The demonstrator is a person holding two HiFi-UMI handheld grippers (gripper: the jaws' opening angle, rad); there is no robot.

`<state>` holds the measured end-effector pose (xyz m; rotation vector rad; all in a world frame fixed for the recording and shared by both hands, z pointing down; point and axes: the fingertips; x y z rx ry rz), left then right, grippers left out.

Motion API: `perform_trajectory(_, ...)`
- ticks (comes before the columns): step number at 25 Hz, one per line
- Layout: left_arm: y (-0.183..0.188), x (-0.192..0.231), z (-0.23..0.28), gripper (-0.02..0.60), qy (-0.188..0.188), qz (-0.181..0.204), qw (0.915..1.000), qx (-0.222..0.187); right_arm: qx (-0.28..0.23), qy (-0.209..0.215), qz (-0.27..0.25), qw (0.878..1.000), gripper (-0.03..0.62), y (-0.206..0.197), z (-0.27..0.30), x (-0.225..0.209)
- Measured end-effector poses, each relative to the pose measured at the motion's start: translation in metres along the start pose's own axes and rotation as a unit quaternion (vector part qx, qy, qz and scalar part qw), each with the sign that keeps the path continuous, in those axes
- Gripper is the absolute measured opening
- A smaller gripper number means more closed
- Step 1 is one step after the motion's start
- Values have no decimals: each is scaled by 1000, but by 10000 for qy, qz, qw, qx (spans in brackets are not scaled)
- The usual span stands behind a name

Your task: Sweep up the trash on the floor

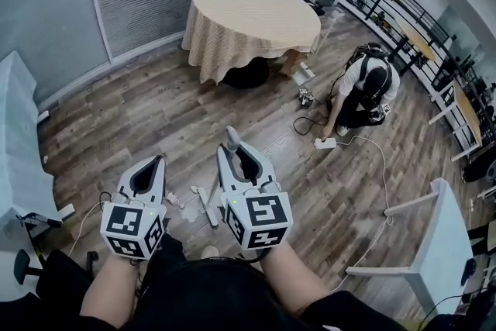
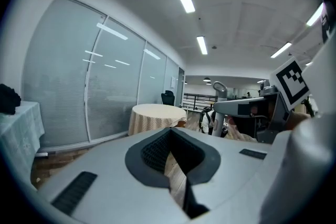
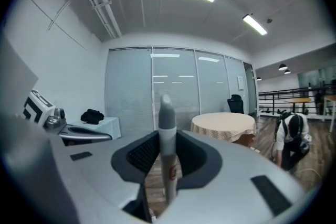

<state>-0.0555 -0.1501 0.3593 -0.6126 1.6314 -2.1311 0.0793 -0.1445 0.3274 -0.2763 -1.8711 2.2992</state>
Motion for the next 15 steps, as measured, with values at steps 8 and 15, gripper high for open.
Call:
perform_trajectory(8, 2, -18, 8, -5, -86, -326, 9994, 10, -66, -129, -41, 9999, 107, 3, -21, -18)
perform_trajectory(15, 3, -25, 15, -5, -164, -289, 9994, 52, -7, -219, 19, 9998, 107, -1, -24, -29)
Point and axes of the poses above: the fingertips, and each gripper's own axes: z forward along the fingers, x to its left, y out of its top
